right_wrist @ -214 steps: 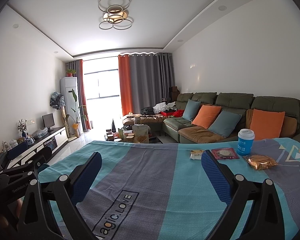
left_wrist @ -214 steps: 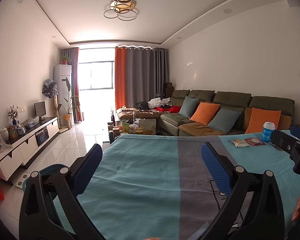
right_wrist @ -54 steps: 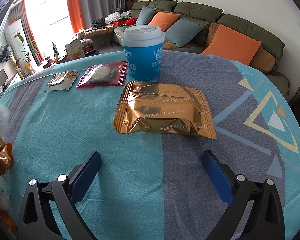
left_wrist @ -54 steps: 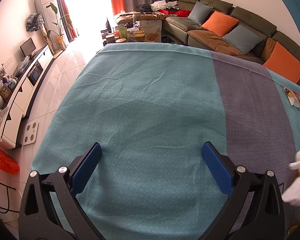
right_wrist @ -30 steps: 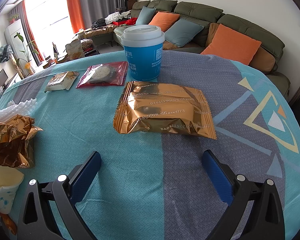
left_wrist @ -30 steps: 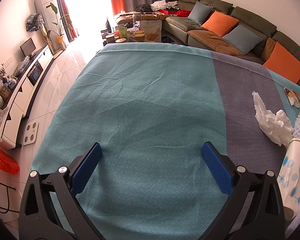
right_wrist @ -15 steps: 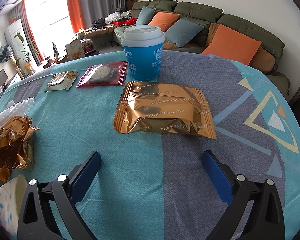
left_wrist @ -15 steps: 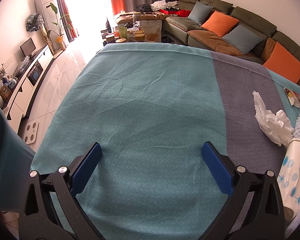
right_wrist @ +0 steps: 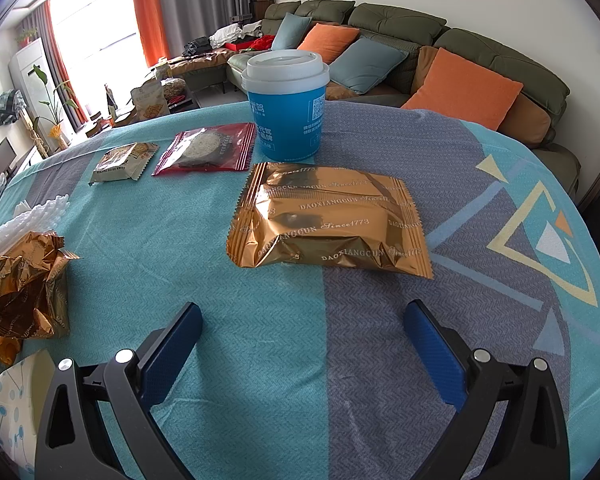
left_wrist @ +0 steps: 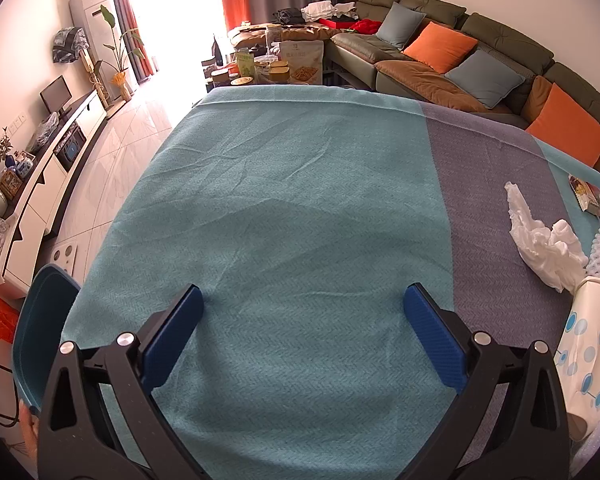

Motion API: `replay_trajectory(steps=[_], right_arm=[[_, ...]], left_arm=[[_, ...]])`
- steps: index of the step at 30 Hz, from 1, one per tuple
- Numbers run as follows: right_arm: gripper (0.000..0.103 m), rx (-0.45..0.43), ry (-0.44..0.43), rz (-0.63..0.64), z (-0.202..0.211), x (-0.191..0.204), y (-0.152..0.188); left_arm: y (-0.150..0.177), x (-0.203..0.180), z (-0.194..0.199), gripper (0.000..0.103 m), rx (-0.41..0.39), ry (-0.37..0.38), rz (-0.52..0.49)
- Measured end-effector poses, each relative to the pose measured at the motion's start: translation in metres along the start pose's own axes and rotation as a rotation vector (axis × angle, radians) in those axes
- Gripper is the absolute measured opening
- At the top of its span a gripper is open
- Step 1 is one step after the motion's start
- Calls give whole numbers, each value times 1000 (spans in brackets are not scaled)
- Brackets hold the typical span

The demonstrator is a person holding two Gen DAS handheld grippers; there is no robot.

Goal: Collect trash

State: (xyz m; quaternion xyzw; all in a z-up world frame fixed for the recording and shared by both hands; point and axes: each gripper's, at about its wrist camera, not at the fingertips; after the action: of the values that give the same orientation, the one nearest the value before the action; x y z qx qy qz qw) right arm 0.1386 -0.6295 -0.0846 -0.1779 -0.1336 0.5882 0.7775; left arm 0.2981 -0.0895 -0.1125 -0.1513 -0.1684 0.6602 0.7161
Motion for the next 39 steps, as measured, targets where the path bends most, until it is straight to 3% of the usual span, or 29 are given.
replay_trajectory(steps=[10,15,18,22,26,28,31,35,39], right_arm=[[98,-1,9,-27,-1,3,-1],[97,-3,43,-103,1,8,1],[97,-118,26,-141,23,18,11],[97,-357,3,-120,78,51,32],[97,-542,-44,-7,121,98,57],[97,-592,-95,32,133,118,66],[97,-624,-166,76,140,148,76],[97,-667,-173,157,145,188,93],[97,-694,-198,199,152,209,104]], left_arm=[[0,0,-1,99,0,0,0],[-2,0,-1,99,0,-1,3],[-2,0,-1,99,3,-1,3],[2,2,5,98,-4,-3,-7],[21,10,40,97,-167,-9,41],[36,10,62,97,-240,9,53],[61,8,91,97,-353,29,47],[98,-3,130,97,-503,-25,16],[125,-15,160,97,-604,-55,0]])
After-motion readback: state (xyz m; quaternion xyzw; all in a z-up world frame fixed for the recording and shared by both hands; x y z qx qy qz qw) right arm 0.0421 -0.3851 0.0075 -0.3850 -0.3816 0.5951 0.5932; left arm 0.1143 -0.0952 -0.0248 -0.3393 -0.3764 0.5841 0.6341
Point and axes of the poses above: each gripper's, at about its wrist camera, not at the fingertips, and z roughly against the way its jaws point, x to its left, y to its underside, and after that the axes turned 10 degrees about x, right-handed
